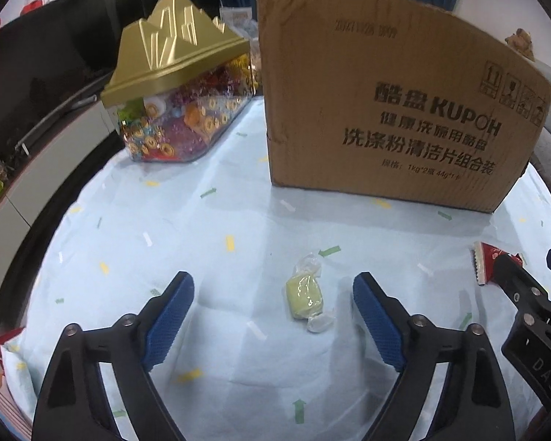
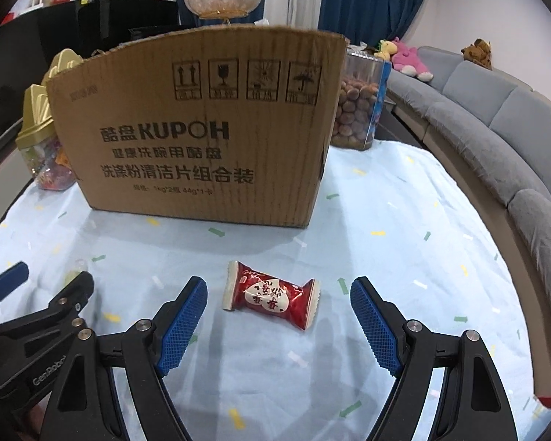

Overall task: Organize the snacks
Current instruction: 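Grasp the pale green candy with the left tool while the right tool grasps the red-white candy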

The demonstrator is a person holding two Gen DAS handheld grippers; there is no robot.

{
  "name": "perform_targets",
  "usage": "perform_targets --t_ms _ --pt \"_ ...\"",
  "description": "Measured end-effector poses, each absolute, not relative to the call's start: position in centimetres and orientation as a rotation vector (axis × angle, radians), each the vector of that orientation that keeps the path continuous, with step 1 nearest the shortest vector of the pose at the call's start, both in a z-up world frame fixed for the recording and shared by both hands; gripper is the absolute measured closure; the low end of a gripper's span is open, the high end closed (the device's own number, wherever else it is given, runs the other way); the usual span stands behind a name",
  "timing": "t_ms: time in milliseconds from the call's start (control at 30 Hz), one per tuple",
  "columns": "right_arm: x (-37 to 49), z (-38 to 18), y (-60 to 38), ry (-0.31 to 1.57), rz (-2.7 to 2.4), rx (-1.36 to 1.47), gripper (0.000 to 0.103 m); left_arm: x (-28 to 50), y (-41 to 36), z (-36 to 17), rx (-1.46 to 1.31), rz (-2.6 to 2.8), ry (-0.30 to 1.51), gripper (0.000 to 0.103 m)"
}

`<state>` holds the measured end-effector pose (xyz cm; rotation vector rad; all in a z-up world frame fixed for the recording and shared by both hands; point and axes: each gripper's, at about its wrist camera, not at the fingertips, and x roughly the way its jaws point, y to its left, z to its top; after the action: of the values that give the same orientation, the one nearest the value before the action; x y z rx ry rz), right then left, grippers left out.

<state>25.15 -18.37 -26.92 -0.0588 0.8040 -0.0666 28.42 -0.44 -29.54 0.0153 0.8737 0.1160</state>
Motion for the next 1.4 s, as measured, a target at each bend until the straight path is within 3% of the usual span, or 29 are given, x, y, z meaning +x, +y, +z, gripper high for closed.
perform_targets --t_ms 433,500,667,800,1100,1400 --pt "26.6 -28.4 -18.7 0.838 -0.069 -0.007 0.022 29.6 -0.3 -30.6 -0.023 0.108 0.907 0.032" --pt "26.8 -28.6 -18.9 0.845 -0.073 0.001 0.022 29.4 -0.4 -30.5 -0.028 0.095 0.901 0.047" --pt "27.0 -29.0 -19.1 0.862 -0.078 0.017 0.022 29.1 -1.4 -30.4 -0.011 0.068 0.892 0.066" --pt "27.3 -29.4 -19.1 0.888 -0.073 0.028 0.037 28.8 -1.7 -30.3 -0.013 0.058 0.888 0.081" --pt "27.1 -29.1 -19.1 0.868 -0.067 0.028 0.053 28.7 -1.5 -30.2 -0.019 0.066 0.886 0.084" --pt "26.8 -28.8 -19.2 0.867 -0.063 0.031 0.054 28.7 -1.4 -30.1 -0.012 0.068 0.885 0.084"
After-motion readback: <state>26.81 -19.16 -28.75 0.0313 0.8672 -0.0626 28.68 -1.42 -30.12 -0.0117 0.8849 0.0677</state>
